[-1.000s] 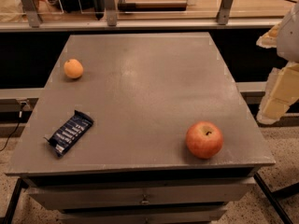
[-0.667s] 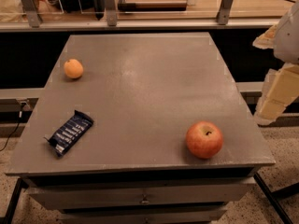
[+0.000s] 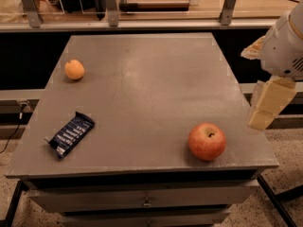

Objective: Move apple near rxbar blueberry

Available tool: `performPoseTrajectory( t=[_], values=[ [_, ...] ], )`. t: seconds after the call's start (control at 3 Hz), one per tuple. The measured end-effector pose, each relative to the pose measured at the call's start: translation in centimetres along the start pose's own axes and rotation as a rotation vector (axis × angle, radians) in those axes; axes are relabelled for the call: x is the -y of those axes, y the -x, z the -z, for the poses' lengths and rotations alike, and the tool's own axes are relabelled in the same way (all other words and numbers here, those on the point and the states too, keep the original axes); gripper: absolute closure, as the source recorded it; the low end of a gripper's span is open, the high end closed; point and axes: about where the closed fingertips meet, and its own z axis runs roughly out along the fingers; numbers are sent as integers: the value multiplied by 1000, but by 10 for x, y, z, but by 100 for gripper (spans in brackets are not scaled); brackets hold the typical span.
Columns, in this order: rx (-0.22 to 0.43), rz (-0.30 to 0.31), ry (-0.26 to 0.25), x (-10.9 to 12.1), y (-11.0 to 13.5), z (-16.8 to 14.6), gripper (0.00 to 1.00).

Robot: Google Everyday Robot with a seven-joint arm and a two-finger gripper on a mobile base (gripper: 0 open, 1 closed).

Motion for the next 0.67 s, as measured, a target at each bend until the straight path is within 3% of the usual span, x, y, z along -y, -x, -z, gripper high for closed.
performPoseTrajectory(
  t=[0.67],
  values=[
    [43, 22, 85, -24, 5, -36, 0]
  ],
)
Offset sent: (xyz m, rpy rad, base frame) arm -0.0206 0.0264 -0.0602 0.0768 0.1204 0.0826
